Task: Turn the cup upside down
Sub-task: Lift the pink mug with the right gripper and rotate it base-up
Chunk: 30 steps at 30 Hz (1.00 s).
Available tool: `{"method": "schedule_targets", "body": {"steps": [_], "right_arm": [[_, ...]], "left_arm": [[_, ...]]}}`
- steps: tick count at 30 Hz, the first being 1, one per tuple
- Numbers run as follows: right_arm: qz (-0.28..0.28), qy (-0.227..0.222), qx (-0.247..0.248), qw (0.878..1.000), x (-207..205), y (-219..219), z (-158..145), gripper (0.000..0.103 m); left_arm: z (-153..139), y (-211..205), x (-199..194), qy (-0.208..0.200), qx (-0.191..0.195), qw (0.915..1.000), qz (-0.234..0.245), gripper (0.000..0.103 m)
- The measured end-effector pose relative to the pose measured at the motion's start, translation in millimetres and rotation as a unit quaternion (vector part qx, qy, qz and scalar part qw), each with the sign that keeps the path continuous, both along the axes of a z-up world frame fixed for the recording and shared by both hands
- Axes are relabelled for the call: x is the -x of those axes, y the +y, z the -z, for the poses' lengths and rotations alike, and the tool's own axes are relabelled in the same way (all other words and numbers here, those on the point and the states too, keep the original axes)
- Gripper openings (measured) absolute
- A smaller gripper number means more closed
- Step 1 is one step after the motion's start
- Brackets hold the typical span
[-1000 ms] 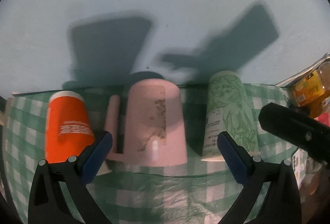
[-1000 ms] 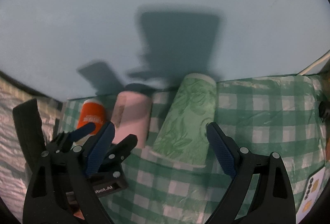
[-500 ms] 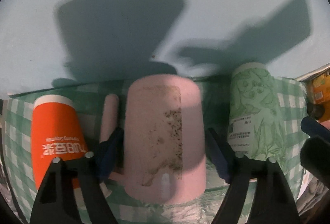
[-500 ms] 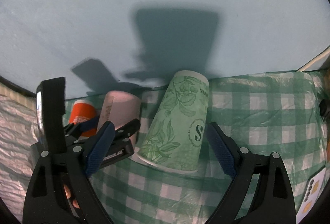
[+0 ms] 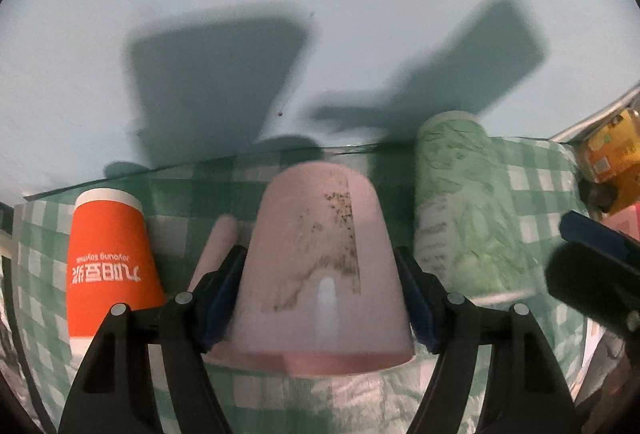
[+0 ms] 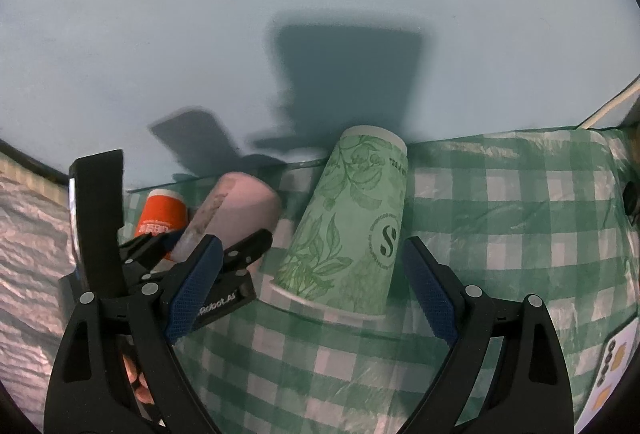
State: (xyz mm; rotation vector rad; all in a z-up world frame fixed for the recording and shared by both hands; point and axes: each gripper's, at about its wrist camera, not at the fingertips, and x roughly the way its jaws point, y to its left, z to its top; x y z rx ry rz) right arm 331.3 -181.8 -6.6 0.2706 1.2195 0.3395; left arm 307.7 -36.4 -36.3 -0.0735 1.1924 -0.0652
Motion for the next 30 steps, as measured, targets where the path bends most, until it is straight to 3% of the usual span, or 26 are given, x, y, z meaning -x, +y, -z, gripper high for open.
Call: {"method": "schedule_targets", "body": {"steps": [16,23,30], "right_arm": [[-0.014,-0.035,-0.040,0.998,51.6,-8.2,-16.7,0.092],[-0.043,-0.035,-0.050,0.997,98.7,-9.9,-12.3,0.092],[-0.062,-0.033,-0.043,0.997,135.8,-13.4,1.2,0.092]], "left_arm": [[-40.6,-11.5,111.9,-0.079,0.009,0.9959,0.042,0.074],[-28.5,-14.7,153.8,-0.111,0.010,0.9928,0.045,0.074],[-3.6,-22.7,180.9,-0.111,0.012,0.9929,0.041,0.074]]}}
